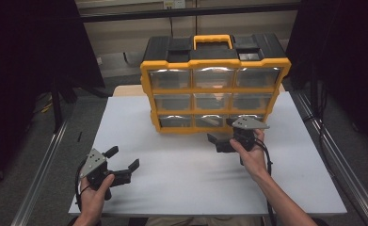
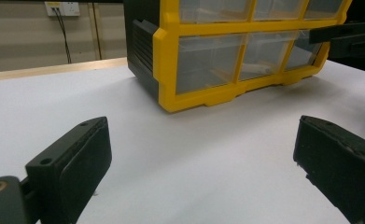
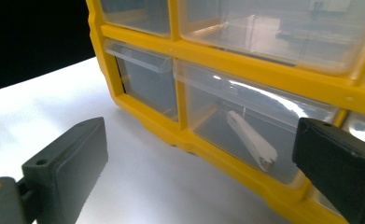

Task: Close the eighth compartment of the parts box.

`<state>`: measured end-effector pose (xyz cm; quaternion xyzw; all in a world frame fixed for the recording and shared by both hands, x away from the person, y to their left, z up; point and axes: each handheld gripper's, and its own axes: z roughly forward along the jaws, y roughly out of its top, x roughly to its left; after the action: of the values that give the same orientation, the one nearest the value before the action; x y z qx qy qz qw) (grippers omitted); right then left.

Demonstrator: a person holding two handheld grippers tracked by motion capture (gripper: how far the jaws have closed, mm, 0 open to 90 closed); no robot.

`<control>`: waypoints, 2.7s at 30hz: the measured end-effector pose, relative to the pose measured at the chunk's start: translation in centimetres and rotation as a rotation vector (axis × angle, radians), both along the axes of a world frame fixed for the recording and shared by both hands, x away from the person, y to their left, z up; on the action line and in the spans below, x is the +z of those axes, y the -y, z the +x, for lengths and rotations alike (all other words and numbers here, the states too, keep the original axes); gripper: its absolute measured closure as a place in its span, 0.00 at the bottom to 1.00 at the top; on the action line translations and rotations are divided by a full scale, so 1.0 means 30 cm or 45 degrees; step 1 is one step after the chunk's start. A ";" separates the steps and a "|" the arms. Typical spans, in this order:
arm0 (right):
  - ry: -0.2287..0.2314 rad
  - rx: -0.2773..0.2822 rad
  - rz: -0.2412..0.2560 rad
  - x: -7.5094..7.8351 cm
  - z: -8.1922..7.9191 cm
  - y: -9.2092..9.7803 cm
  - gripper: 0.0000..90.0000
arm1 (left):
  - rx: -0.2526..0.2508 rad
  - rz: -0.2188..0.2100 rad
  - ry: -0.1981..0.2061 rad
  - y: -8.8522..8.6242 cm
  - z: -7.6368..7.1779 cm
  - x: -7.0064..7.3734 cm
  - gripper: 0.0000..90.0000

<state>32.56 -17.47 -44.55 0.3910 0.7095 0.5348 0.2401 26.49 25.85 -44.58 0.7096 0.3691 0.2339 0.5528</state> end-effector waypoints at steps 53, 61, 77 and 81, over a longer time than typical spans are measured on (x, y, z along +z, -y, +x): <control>0.055 -0.317 -0.012 -0.001 -0.340 0.348 0.04 | 0.045 -0.008 -0.017 -0.024 -0.012 0.002 0.04; 0.033 -0.360 -0.028 -0.017 -0.387 0.389 0.04 | 0.047 -0.008 -0.027 -0.021 -0.017 0.000 0.04; -0.024 -0.411 -0.030 -0.054 -0.454 0.423 0.04 | 0.032 0.006 -0.017 -0.021 -0.013 0.004 0.04; -0.021 -0.409 -0.030 -0.052 -0.448 0.421 0.04 | 0.022 -0.001 -0.020 -0.024 -0.009 0.002 0.04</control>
<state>19.11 -30.10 -46.11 0.5009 0.6460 0.4780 0.3213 26.22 26.56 -44.51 0.7078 0.3796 0.2330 0.5483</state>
